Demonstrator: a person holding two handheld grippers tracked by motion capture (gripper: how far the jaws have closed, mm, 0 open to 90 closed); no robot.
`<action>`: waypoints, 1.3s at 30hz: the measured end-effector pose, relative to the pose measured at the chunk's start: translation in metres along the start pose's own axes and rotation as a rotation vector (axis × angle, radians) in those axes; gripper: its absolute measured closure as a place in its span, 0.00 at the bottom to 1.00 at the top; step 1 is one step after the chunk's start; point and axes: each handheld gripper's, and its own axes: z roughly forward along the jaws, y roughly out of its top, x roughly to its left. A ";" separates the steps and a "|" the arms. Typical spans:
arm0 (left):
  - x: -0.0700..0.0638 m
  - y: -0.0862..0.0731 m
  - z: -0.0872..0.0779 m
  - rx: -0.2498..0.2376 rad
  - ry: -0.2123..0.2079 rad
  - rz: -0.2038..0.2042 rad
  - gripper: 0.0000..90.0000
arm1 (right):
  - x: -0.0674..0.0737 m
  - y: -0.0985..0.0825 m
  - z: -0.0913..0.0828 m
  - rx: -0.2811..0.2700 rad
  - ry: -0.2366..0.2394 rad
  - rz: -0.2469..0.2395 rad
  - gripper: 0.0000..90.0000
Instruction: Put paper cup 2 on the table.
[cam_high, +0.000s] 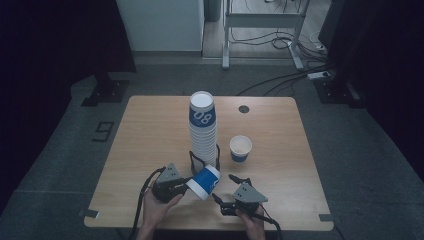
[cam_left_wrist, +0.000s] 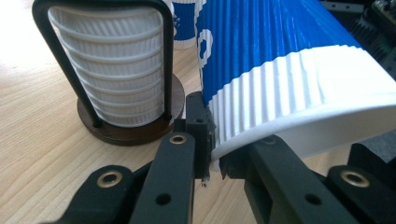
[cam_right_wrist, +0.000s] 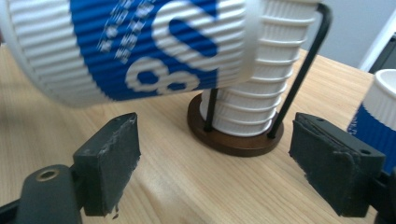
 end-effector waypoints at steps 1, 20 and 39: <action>0.000 0.002 0.000 0.008 0.000 0.003 0.93 | 0.001 0.000 0.000 0.005 0.000 -0.010 0.18; 0.000 0.021 0.012 0.222 -0.033 -0.003 0.93 | 0.013 0.002 0.002 0.057 -0.047 -0.213 0.14; -0.003 0.038 0.025 0.391 -0.046 0.015 0.93 | 0.022 0.004 0.003 0.069 -0.066 -0.387 0.09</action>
